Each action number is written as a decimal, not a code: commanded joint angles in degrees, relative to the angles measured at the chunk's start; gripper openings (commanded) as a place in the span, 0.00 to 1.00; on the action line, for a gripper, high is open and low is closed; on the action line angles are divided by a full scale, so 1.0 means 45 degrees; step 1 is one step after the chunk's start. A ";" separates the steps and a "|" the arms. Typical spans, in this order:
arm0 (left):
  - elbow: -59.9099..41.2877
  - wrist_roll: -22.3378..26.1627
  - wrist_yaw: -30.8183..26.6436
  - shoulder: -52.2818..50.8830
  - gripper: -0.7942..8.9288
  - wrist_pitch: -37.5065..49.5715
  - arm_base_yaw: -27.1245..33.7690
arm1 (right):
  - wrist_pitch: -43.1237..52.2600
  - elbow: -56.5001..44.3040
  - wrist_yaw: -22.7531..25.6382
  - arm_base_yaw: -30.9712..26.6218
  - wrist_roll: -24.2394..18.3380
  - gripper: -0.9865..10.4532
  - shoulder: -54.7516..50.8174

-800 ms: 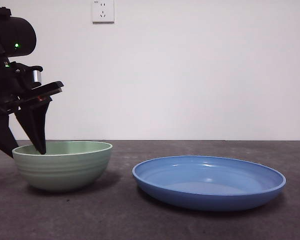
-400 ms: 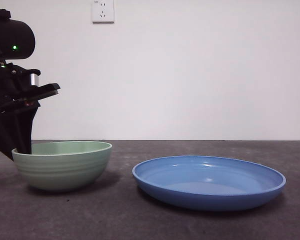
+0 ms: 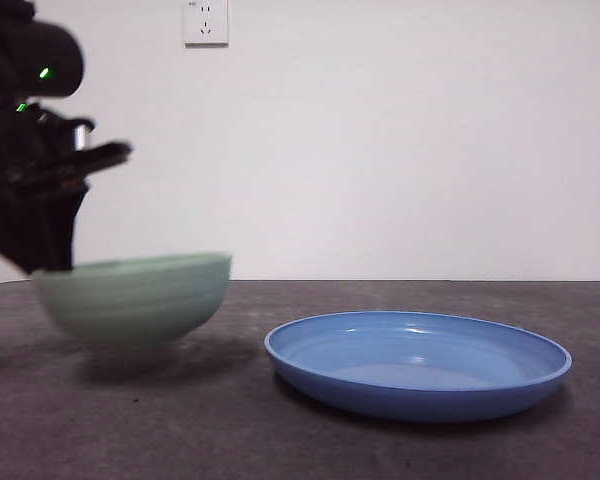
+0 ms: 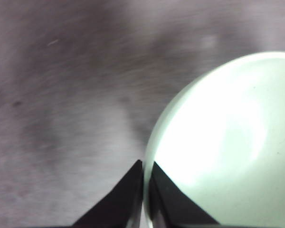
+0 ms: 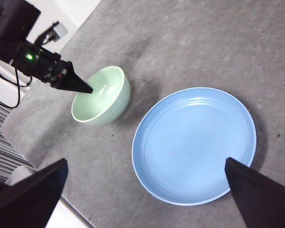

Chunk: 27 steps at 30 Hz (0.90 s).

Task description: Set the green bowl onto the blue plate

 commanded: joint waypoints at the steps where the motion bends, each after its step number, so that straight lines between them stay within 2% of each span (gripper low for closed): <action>1: 0.1200 -0.0024 0.0024 0.0311 0.09 -0.0772 -0.0466 | 0.0083 0.0223 0.0005 0.0044 -0.0039 0.63 0.0039; 6: 0.3026 0.0078 0.0024 0.0957 0.09 -0.1987 -0.1311 | 0.0083 0.0223 0.0005 0.0044 -0.0039 0.63 0.0039; 17: 0.6062 0.0063 0.0024 0.3886 0.09 -0.1972 -0.3555 | 0.0097 0.0223 0.0019 0.0044 -0.0063 0.63 0.0039; 27: 0.7626 0.0068 0.0019 0.6008 0.09 -0.1909 -0.5042 | 0.0097 0.0223 0.0044 0.0044 -0.0068 0.63 0.0039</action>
